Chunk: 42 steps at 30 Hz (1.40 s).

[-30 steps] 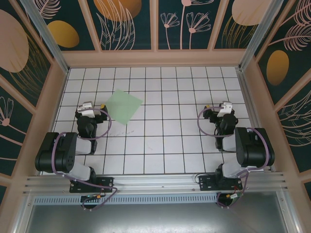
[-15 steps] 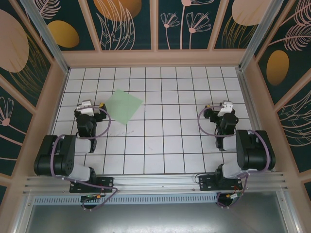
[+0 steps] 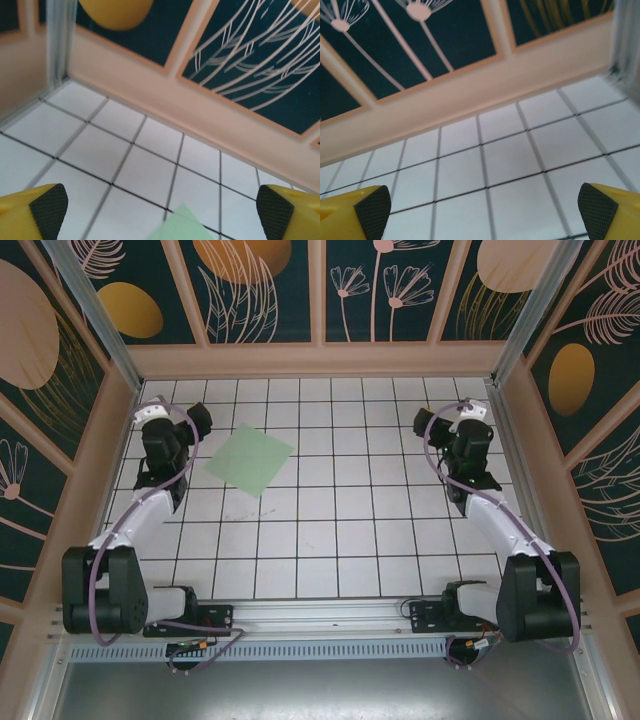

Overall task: Fold a paper plane with a square sheet of paper (pick it up from the middle)
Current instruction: Move the square sheet of paper to the center of the table.

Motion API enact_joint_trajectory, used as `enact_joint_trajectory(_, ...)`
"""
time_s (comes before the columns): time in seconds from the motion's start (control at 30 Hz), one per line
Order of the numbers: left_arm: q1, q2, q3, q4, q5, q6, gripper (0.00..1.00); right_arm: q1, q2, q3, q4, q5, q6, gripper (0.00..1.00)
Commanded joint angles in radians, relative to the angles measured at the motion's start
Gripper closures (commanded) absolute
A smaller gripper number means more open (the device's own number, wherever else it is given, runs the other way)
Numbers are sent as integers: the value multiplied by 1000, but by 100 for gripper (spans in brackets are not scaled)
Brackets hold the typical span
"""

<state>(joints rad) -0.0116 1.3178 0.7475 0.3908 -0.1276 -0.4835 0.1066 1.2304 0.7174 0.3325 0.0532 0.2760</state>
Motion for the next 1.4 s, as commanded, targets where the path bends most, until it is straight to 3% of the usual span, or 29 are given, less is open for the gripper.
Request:
enact_joint_trajectory(0.0,6,89,50,-172,163,-170,1,22,58,53,-183,-138,142,1)
enact_joint_trajectory(0.07,0,154,74,-160,272,-206,1,40,91,63,-185,-203,181,1)
enact_joint_trajectory(0.13,-17,212,93,-156,297,-237,2,64,121,66,-181,-221,212,1)
enact_joint_trajectory(0.43,-123,488,317,-324,236,-286,2,158,197,42,-127,-239,264,1)
enact_joint_trajectory(0.7,-179,647,440,-410,228,-340,3,166,235,37,-95,-256,284,1)
enact_joint_trajectory(1.03,-260,656,387,-453,264,-367,4,168,235,27,-124,-237,284,1)
enact_joint_trajectory(1.23,-360,575,256,-416,325,-438,4,167,221,21,-173,-209,276,1)
enact_joint_trajectory(1.37,-452,528,231,-403,360,-485,4,168,222,24,-218,-257,254,1)
